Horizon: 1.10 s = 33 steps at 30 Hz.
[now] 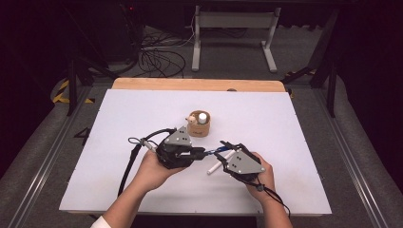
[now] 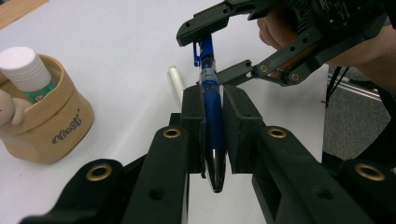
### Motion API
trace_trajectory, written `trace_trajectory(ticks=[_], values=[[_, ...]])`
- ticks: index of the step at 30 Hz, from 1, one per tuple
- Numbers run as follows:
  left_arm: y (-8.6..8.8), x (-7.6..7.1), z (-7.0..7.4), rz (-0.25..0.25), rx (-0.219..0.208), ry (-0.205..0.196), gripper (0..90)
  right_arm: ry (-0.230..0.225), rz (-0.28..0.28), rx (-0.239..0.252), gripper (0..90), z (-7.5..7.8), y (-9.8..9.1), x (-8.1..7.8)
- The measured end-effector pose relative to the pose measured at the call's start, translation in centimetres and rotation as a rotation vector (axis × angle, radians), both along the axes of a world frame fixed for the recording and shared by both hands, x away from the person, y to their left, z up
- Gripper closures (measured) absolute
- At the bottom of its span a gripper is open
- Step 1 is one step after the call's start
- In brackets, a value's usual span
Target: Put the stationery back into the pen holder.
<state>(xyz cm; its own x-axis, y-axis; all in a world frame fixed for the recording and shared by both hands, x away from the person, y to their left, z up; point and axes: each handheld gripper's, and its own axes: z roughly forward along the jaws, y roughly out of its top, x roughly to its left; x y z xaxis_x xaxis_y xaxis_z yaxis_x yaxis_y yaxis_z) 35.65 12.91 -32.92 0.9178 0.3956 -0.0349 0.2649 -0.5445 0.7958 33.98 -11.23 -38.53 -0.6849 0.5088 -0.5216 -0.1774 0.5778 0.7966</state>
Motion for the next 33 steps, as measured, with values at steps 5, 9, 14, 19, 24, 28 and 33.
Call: trace_trajectory(ticks=[5, 9, 14, 19, 24, 28, 33], values=[[0.3, 0.1, 0.2, 0.007, -0.029, -0.003, 78.2, 0.002, 0.021, -0.026, 66.7, -0.1, 0.2, -0.1], [0.5, 0.1, 0.3, 0.012, -0.038, -0.015, 76.7, 0.037, 0.048, -0.037, 71.3, -0.2, 0.3, -0.1], [0.8, 0.2, 0.5, 0.03, -0.056, -0.029, 72.8, 0.05, 0.09, -0.084, 78.3, -0.5, 0.9, -0.2], [1.1, 0.3, 0.5, 0.046, -0.061, -0.047, 67.1, 0.059, 0.11, -0.103, 80.0, -0.6, 1.3, -0.3], [1.8, 0.4, 0.5, 0.089, -0.082, -0.067, 55.9, 0.066, 0.09, -0.069, 80.1, -0.6, 0.9, -0.1], [2.4, 0.4, 0.2, 0.094, -0.095, -0.08, 52.2, 0.085, 0.069, -0.031, 80.0, -0.6, 0.6, 0.2], [3.1, 0.3, -0.4, 0.095, -0.091, -0.094, 50.1, 0.112, 0.043, 0.013, 80.0, -0.6, 0.3, 0.4]])
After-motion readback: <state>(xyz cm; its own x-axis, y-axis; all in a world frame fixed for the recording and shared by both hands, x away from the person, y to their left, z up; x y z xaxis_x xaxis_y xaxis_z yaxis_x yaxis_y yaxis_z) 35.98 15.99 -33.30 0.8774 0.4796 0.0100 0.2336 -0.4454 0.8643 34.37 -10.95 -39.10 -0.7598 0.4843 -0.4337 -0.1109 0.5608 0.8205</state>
